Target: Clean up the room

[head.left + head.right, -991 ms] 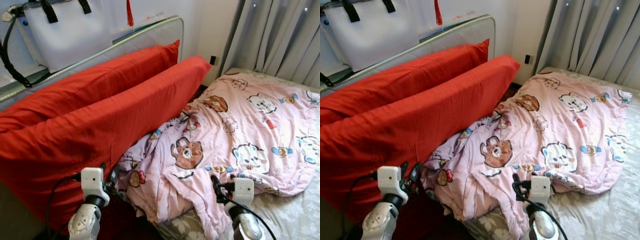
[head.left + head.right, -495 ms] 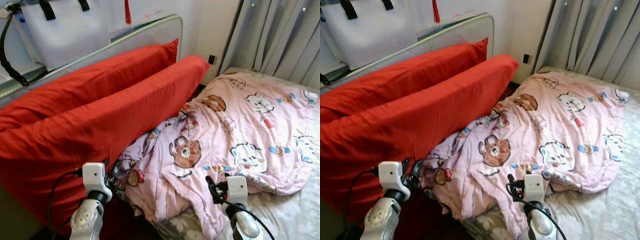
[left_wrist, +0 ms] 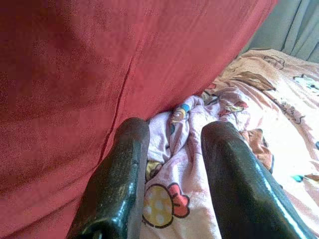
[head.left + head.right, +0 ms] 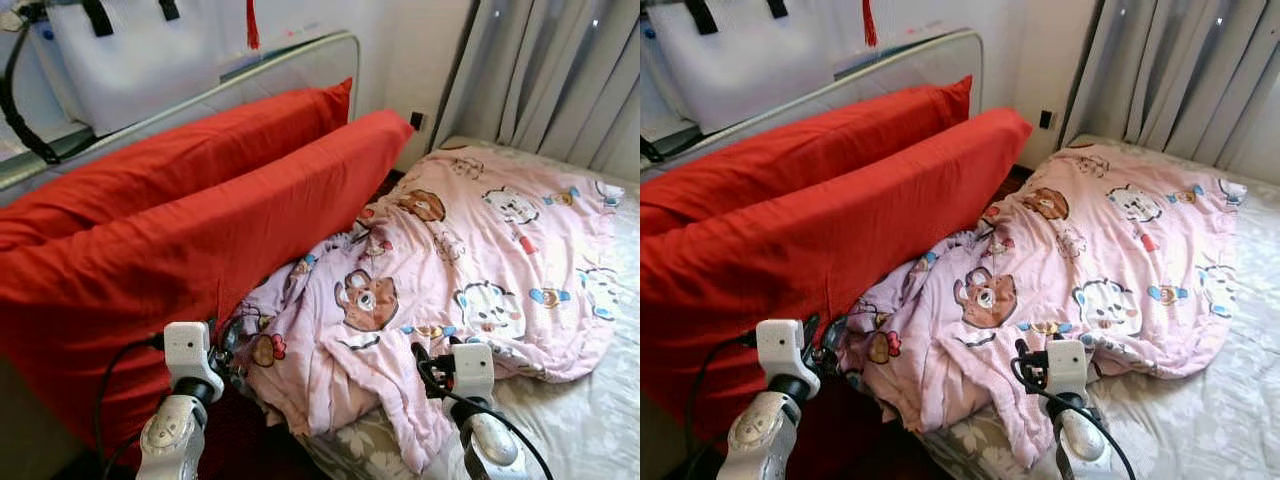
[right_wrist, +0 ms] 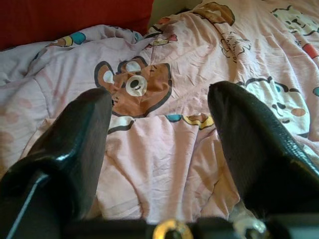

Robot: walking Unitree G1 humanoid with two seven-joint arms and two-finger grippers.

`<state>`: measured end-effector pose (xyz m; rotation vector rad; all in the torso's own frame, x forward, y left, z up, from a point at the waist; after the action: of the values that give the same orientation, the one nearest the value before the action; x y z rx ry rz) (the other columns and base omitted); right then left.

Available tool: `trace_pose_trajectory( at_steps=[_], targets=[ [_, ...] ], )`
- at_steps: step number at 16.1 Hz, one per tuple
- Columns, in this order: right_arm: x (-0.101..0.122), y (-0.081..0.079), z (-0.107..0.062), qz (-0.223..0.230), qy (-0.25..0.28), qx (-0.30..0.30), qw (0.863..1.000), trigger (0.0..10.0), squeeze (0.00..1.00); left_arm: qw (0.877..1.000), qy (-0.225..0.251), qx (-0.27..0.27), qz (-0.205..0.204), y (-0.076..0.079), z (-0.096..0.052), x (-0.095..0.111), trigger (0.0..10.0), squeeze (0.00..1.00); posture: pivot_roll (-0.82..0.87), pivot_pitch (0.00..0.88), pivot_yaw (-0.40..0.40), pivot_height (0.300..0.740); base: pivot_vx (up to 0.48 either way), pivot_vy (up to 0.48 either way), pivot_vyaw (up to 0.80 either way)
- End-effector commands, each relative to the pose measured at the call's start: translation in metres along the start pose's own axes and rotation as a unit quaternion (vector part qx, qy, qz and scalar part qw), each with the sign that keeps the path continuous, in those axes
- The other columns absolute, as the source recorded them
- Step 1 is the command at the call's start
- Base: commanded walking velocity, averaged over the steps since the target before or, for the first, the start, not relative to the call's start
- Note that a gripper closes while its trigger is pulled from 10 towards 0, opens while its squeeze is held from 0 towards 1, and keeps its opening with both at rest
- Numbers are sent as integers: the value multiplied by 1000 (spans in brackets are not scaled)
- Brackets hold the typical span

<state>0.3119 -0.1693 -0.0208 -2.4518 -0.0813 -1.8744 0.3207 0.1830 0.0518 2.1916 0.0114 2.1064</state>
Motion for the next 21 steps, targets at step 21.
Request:
trace_pose_trajectory(
  at_steps=[21],
  targets=[
    [0, -1, 0, 6, -1, -4, 1000, 10000, 0, 1000, -7, -14, -6, 5, 5, 0, 10000, 0, -3, 26, -32, 644, 0, 0, 0]
  ],
)
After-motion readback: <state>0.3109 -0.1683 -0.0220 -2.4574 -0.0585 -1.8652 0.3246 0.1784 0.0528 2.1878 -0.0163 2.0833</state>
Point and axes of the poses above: a point about 5 cm out from each wrist's last joint towards the gripper, its own z axis pointing out of the wrist towards the gripper, its own x axis along the axis of the wrist's last joint, y = z × x, the point moved 6 cm from there along z, pointing out of the wrist towards the gripper
